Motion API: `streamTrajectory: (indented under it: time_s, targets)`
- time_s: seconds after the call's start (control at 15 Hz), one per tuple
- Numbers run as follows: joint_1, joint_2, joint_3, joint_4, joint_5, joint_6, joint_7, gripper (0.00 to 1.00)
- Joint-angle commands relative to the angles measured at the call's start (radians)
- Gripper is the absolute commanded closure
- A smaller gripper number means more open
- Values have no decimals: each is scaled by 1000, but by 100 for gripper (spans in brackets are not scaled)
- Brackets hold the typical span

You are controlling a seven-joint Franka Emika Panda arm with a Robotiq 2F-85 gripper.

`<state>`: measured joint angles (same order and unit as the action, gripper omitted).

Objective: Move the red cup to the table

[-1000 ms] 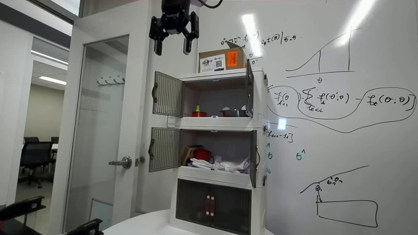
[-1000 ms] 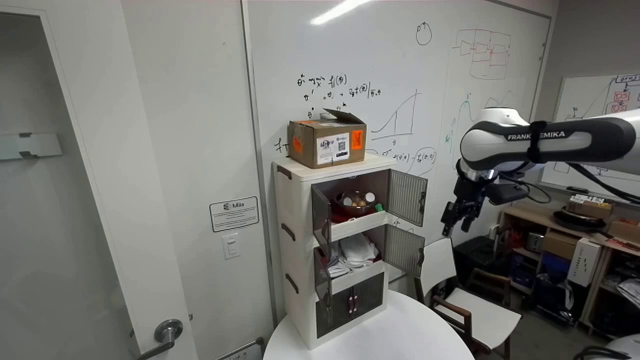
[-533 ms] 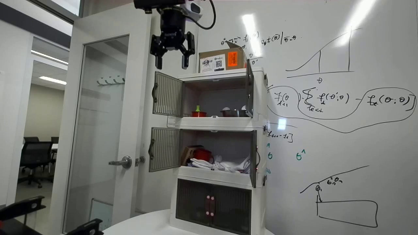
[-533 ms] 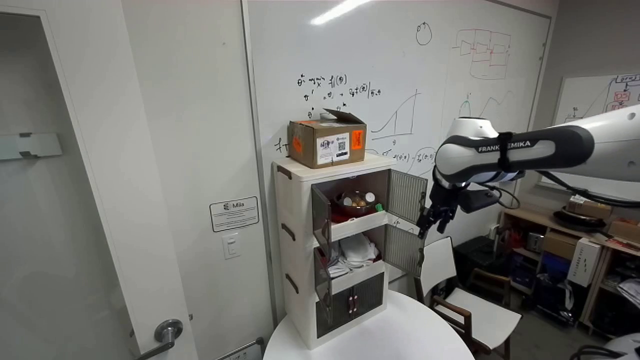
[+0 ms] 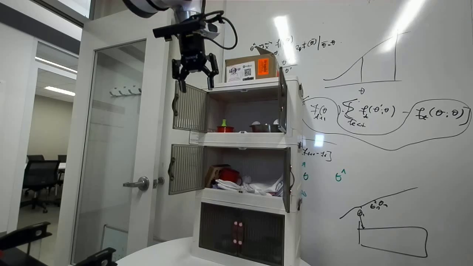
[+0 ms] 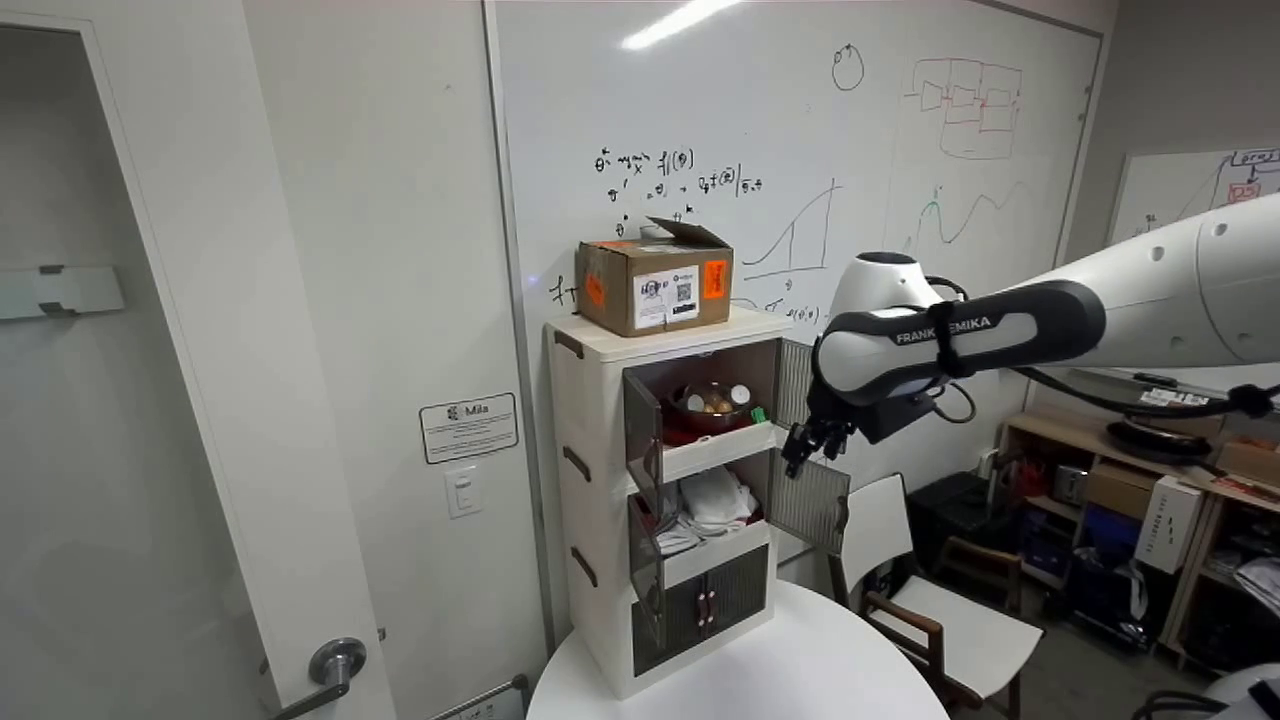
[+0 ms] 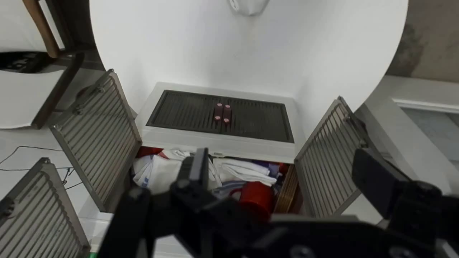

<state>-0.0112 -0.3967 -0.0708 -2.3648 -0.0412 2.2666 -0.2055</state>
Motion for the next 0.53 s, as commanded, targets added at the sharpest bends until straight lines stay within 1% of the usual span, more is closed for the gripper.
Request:
streamTrajectory:
  time_s: [0.0, 0.13, 0.27, 0.33, 0.47]
  targets:
    - [6, 120, 6, 106, 98, 63, 132, 0]
    - [3, 182, 19, 152, 143, 119, 214, 0]
    - [3, 249, 33, 193, 178, 209, 291, 0]
    - [7, 286, 40, 216, 187, 246, 303, 0]
    - [21, 330, 43, 263, 237, 240, 280, 0]
